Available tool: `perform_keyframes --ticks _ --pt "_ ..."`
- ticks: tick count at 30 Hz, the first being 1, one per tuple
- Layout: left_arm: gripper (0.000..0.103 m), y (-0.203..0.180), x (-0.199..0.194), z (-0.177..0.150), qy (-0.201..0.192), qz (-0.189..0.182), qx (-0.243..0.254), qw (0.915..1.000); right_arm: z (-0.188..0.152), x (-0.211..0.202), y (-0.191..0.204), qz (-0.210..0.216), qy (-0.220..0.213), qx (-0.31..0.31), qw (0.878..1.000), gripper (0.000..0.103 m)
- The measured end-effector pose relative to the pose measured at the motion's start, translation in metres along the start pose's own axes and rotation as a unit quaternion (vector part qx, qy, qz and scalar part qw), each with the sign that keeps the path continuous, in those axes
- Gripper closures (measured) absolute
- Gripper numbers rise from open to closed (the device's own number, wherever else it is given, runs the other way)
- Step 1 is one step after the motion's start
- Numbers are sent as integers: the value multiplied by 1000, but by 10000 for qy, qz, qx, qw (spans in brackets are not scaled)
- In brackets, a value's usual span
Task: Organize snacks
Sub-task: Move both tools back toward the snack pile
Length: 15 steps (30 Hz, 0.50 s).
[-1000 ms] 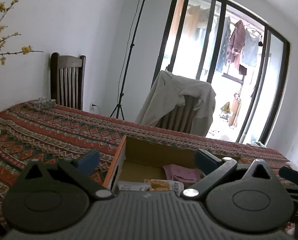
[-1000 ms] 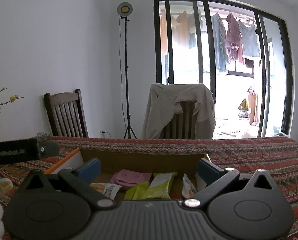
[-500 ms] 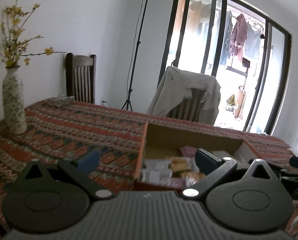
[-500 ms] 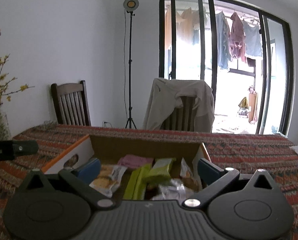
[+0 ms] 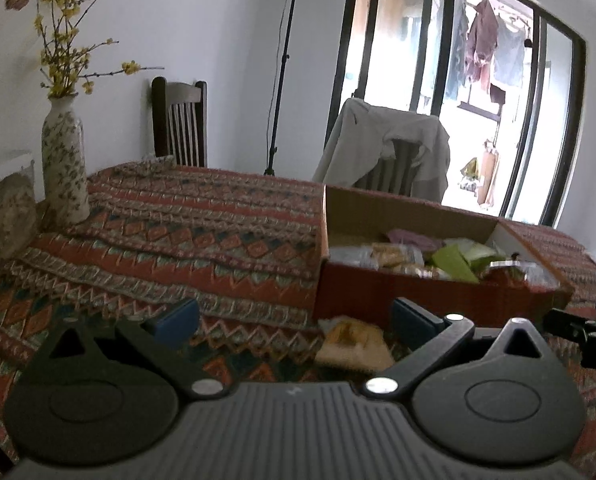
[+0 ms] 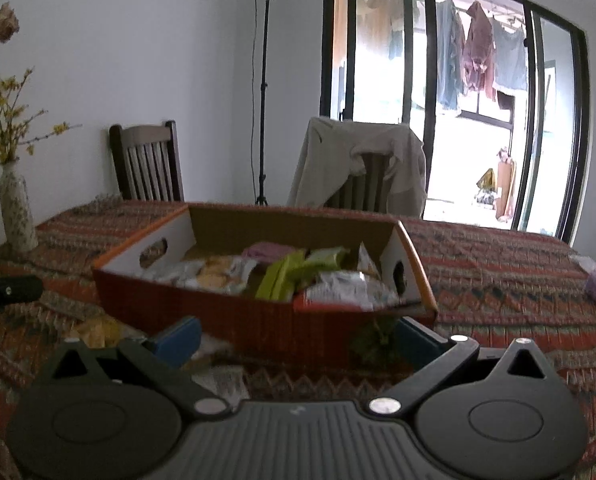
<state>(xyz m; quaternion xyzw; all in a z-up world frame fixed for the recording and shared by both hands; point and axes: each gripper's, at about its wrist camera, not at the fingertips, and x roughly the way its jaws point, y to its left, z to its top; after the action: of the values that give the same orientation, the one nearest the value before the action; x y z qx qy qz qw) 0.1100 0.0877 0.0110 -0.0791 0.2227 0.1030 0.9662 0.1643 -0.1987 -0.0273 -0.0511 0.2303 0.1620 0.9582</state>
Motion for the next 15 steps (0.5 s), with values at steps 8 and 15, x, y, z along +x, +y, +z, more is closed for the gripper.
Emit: perform_keyframes --ticks 8,15 --pt "0 7 -4 -27 227 -22 51 9997 -24 -9 0 30 299 52 9995 0" --pt "0 15 4 -42 325 -5 -17 9995 -41 -13 0 21 528 51 9986 0"
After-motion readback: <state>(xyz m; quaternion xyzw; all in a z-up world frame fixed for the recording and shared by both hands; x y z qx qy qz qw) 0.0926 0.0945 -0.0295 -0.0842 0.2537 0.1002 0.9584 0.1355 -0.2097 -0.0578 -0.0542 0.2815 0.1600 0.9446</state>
